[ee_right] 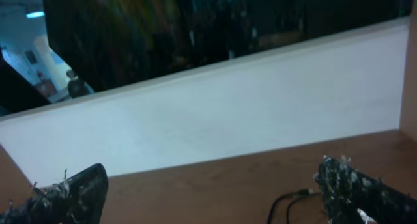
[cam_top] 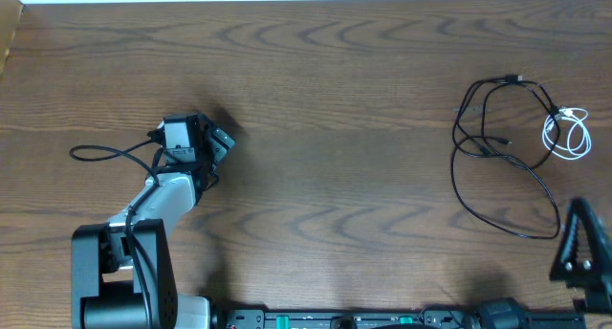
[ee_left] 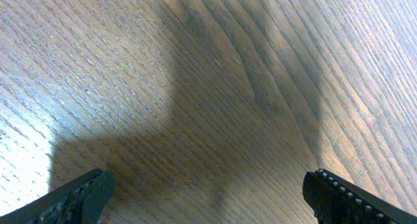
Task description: Untangle cables
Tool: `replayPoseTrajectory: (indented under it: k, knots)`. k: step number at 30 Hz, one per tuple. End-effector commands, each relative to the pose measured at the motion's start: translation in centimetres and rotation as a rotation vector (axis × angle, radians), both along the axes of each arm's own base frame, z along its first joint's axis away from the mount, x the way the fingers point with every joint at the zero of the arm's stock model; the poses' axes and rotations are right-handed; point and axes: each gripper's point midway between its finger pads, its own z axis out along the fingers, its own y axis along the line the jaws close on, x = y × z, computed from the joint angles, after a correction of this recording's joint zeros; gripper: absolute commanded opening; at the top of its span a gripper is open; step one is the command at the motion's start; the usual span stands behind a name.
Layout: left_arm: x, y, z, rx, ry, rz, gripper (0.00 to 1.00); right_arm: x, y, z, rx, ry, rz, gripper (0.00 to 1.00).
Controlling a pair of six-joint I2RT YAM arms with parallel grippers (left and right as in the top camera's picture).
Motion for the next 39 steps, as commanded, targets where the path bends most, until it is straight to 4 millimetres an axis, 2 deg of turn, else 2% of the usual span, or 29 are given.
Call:
replayPoseTrajectory:
  k: [1,4,10,14,17,20,24,27,29,33,39]
  knots:
    - [0.1,0.2,0.0,0.003,0.004,0.007,0.98,-0.3,-1.6,0.1,-0.023,-0.017,-0.094,0.99]
    - [0.1,0.2,0.0,0.003,0.004,0.007,0.98,-0.4,-2.1,0.2,-0.019,-0.022,-0.122,0.99]
    - [0.1,0.2,0.0,0.003,0.004,0.007,0.98,-0.3,-2.1,-1.1,-0.06,0.03,-0.126,0.99]
    - [0.1,0.2,0.0,0.003,0.004,0.007,0.98,-0.9,-1.1,-0.9,-0.151,0.006,-0.063,0.99]
    - [0.1,0.2,0.0,0.003,0.004,0.007,0.98,-3.4,0.8,0.7,-0.249,-0.119,0.049,0.99]
    - [0.1,0.2,0.0,0.003,0.004,0.007,0.98,-7.0,1.6,2.0,-0.309,-0.263,0.1,0.99]
    - [0.1,0.2,0.0,0.003,0.004,0.007,0.98,-11.1,1.0,2.4,-0.326,-0.384,0.085,0.99]
    - [0.1,0.2,0.0,0.003,0.004,0.007,0.98,-13.2,0.6,2.2,-0.351,-0.44,0.065,0.99]
    - [0.1,0.2,0.0,0.003,0.004,0.007,0.98,-14.4,0.6,2.0,-0.38,-0.475,0.061,0.99]
    - [0.1,0.2,0.0,0.003,0.004,0.007,0.98,-16.1,1.8,1.9,-0.477,-0.54,0.138,0.99]
    - [0.1,0.2,0.0,0.003,0.004,0.007,0.98,-15.7,2.5,1.0,-0.518,-0.537,0.225,0.99]
